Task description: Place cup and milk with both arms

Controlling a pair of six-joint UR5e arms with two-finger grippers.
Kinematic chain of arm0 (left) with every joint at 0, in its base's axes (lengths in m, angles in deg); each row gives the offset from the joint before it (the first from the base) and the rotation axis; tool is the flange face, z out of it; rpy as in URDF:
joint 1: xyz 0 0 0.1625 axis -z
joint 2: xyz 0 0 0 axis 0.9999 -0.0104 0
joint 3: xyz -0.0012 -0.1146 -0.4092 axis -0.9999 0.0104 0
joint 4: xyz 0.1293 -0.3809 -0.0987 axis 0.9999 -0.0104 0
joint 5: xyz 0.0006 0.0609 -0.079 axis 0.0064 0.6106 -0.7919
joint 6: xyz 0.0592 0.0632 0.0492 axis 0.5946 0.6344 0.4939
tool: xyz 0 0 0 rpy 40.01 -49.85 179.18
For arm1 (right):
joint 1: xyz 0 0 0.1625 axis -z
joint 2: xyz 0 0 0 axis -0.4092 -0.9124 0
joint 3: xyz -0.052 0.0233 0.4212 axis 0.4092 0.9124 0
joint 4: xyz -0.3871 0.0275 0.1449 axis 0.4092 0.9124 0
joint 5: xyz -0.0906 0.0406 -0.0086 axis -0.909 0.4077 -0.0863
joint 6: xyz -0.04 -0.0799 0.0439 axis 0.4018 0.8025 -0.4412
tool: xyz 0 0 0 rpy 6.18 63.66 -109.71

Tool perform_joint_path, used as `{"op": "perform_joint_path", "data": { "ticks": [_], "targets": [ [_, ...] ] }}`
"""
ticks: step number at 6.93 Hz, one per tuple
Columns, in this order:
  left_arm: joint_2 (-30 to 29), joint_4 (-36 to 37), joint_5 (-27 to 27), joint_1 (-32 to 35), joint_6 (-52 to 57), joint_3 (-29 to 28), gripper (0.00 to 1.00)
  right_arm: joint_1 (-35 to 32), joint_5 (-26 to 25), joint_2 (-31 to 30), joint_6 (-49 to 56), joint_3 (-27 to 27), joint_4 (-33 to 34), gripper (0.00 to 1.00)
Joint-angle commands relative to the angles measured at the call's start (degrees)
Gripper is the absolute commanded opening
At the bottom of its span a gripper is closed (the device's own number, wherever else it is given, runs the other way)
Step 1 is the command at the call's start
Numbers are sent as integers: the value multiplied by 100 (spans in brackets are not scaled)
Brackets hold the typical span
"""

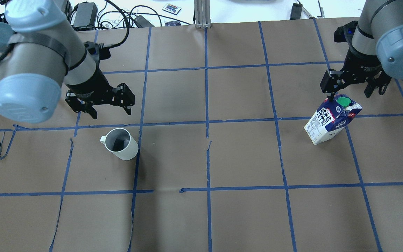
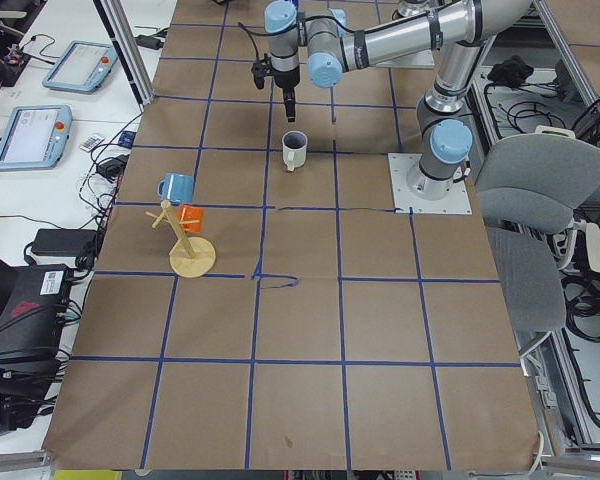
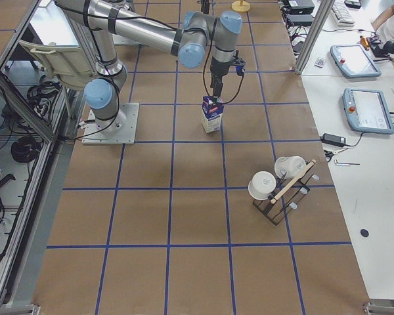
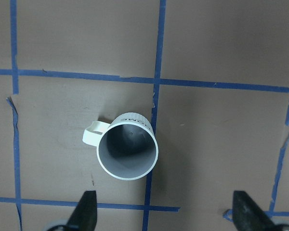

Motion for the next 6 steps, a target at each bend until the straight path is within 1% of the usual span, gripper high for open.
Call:
{"op": "perform_joint_path", "data": {
  "ticks": [1, 2, 5, 6],
  "targets": [
    [-346, 442, -1, 136, -10, 192, 100, 35, 0, 7, 30, -224, 261, 96],
    [-556, 775, 8, 137, -1, 253, 100, 44, 9, 34, 30, -285, 350, 97],
    [-769, 866, -1, 242, 25, 393, 100, 44, 18, 86, 30, -373, 631, 96],
    [-769, 883, 34, 234, 43, 411, 86, 44, 18, 87, 30, -417, 702, 87]
  ]
}}
